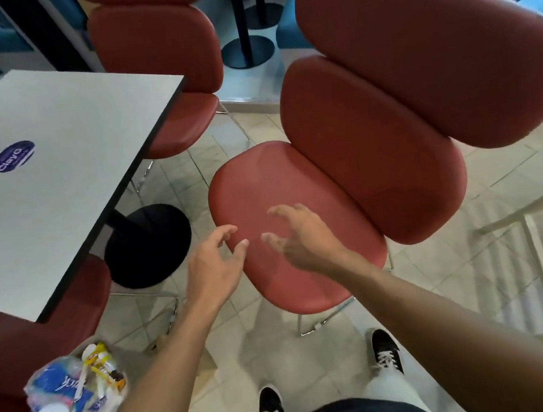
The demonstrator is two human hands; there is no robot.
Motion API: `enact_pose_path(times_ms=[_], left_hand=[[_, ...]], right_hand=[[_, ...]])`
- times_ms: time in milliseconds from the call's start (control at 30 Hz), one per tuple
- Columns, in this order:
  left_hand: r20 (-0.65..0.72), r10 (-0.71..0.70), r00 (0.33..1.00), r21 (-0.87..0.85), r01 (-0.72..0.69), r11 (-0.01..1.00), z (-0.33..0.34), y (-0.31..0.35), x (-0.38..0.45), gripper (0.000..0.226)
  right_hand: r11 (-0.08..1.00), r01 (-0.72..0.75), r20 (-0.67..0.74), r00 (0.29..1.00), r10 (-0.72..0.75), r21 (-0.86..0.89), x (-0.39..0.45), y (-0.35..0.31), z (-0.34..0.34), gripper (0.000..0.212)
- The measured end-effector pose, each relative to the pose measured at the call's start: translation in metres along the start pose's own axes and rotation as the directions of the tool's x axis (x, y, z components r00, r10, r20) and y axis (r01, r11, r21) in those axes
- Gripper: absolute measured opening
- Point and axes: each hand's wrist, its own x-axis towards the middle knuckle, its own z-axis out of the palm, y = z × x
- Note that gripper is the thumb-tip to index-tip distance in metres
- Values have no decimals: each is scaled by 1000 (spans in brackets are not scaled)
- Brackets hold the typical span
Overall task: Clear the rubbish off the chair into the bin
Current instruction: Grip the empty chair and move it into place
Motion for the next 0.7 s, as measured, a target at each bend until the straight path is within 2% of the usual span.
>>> enact_pose_path(times_ms=[267, 500, 700], left_hand=[[-167, -72, 983, -57, 63, 996, 59, 90, 2, 31], [-269, -50, 962, -40, 41, 998, 84, 145, 2, 30], [-278, 35, 960, -45, -50, 998, 101, 195, 9, 30]], right_hand=[[983, 176, 136, 976, -168, -51, 20, 43, -102, 50], [958, 279, 114, 956, -270, -66, 23, 66, -172, 49], [932, 323, 55, 946, -318, -163, 27, 82, -238, 47]])
